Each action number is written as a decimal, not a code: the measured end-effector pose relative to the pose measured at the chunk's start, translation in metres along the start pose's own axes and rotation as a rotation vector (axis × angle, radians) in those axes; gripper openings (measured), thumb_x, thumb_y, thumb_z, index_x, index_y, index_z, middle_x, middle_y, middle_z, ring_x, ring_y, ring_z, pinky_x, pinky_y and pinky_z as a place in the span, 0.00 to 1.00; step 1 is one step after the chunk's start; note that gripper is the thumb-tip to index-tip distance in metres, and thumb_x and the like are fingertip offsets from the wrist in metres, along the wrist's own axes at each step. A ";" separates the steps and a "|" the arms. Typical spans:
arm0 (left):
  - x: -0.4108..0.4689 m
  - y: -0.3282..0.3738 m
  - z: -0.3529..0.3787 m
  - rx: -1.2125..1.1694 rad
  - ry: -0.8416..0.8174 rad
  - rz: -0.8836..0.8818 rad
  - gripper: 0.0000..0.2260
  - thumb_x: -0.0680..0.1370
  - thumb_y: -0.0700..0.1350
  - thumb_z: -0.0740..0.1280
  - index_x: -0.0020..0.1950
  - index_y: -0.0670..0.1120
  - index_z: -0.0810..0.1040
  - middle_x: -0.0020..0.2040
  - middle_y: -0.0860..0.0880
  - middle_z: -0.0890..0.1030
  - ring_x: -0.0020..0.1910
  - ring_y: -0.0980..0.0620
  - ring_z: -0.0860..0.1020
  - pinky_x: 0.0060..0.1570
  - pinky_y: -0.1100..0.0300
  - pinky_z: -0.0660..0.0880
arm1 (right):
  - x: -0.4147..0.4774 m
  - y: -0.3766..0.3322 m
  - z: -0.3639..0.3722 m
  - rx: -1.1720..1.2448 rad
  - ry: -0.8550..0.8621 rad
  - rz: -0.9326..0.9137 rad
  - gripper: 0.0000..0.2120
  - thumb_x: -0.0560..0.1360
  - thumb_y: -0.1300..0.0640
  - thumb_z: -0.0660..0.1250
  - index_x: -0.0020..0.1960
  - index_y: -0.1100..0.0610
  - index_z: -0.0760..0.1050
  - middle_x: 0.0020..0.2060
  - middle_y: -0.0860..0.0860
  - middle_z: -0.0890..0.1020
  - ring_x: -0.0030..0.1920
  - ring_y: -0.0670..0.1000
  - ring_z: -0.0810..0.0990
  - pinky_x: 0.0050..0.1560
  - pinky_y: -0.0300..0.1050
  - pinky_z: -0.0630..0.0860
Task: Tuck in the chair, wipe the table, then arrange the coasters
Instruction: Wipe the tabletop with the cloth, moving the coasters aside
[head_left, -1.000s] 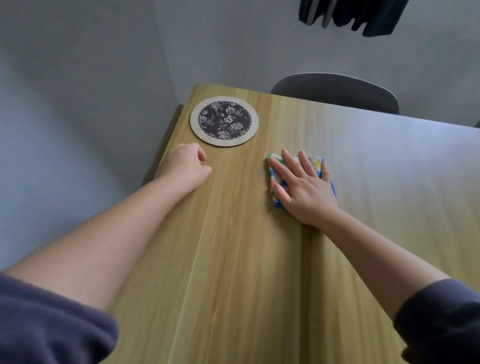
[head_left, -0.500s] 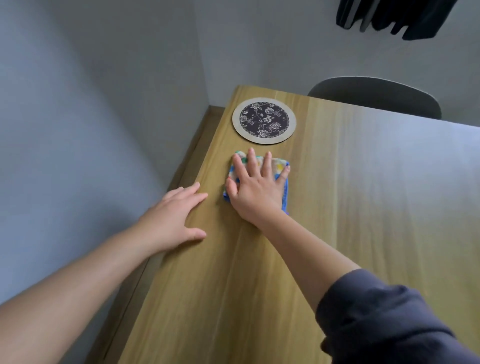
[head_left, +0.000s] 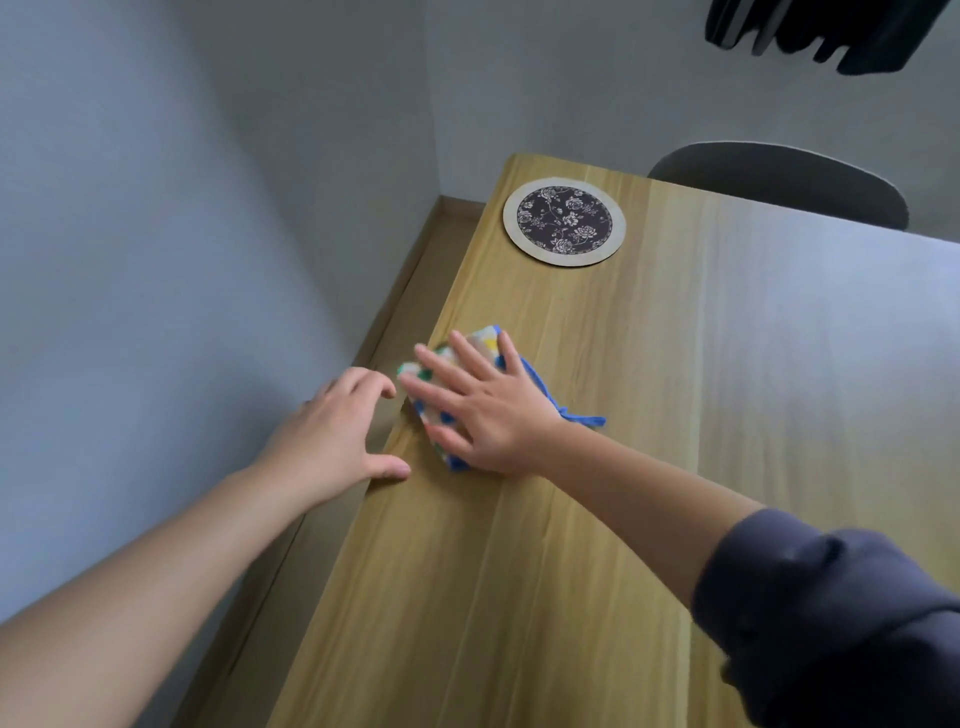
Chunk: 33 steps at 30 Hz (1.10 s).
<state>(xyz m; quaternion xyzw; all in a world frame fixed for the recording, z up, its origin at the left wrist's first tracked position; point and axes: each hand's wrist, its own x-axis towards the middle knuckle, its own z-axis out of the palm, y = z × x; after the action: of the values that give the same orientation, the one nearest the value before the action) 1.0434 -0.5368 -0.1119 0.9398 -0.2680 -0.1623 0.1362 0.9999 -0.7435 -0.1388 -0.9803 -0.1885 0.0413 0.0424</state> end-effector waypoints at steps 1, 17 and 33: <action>0.002 0.000 -0.001 0.009 -0.013 -0.013 0.38 0.60 0.62 0.77 0.64 0.51 0.66 0.65 0.53 0.67 0.64 0.48 0.70 0.61 0.46 0.71 | -0.012 -0.002 0.002 -0.011 -0.022 -0.060 0.27 0.80 0.39 0.44 0.78 0.40 0.52 0.79 0.45 0.52 0.79 0.57 0.47 0.73 0.70 0.40; 0.077 0.024 -0.039 0.392 -0.443 0.299 0.55 0.62 0.61 0.77 0.78 0.57 0.45 0.77 0.59 0.39 0.76 0.50 0.57 0.65 0.49 0.69 | -0.064 0.030 0.002 0.134 0.023 0.784 0.26 0.80 0.38 0.43 0.78 0.37 0.43 0.79 0.44 0.44 0.79 0.54 0.39 0.73 0.68 0.36; 0.086 0.011 -0.047 0.603 -0.338 0.520 0.53 0.63 0.64 0.74 0.78 0.58 0.45 0.78 0.57 0.43 0.70 0.48 0.67 0.50 0.55 0.73 | -0.027 -0.043 0.013 0.096 0.034 0.880 0.28 0.79 0.37 0.42 0.78 0.37 0.44 0.79 0.43 0.45 0.79 0.55 0.41 0.72 0.70 0.35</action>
<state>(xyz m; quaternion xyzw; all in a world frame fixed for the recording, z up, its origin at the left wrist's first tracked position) 1.1254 -0.5848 -0.0853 0.7989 -0.5499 -0.1888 -0.1538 0.9573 -0.7126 -0.1457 -0.9647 0.2495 0.0478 0.0696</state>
